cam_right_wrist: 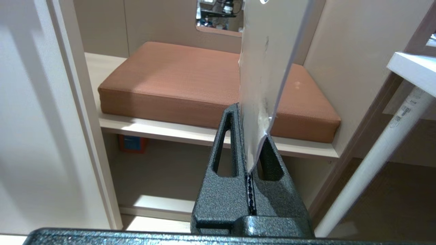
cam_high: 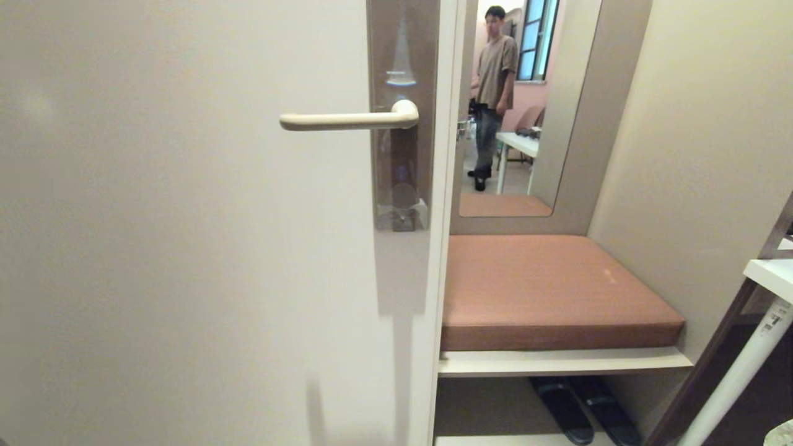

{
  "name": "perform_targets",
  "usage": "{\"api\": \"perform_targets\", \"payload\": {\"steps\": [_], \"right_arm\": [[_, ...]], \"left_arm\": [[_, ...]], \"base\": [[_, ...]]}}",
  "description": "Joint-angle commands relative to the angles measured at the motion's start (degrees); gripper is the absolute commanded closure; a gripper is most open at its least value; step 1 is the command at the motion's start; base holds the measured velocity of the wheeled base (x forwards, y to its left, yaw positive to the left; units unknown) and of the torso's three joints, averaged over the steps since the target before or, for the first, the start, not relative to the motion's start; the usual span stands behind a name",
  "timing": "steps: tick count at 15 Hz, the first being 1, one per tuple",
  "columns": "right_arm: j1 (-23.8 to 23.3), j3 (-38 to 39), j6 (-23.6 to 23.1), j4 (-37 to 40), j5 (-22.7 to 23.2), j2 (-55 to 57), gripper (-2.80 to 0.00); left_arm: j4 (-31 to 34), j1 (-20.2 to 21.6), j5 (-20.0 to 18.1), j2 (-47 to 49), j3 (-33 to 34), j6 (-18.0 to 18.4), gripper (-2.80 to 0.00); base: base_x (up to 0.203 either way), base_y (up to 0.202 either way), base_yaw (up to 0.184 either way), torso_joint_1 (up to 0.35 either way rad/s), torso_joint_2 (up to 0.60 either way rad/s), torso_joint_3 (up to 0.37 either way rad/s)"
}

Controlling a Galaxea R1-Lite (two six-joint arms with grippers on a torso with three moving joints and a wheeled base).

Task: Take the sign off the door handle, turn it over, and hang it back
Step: Hand it to the other hand

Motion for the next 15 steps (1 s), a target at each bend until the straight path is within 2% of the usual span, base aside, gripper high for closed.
{"api": "perform_targets", "payload": {"steps": [1,3,12,15], "right_arm": [[0.0,0.0,-0.1,0.0,0.0,0.0,0.0],[0.0,0.0,-0.1,0.0,0.0,0.0,0.0],[0.0,0.0,-0.1,0.0,0.0,0.0,0.0],[0.0,0.0,-0.1,0.0,0.0,0.0,0.0]], "left_arm": [[0.0,0.0,0.0,0.0,0.0,0.1,0.0],[0.0,0.0,-0.1,0.0,0.0,0.1,0.0],[0.0,0.0,0.0,0.0,0.0,0.0,0.0],[-0.2,0.0,0.0,0.0,0.0,-0.1,0.0]], "base": [[0.0,0.0,0.0,0.0,0.0,0.0],[0.0,-0.054,-0.002,-0.001,0.0,0.002],[0.0,-0.188,-0.001,0.002,0.0,0.002],[0.0,-0.055,-0.001,0.004,0.0,-0.001]]}}
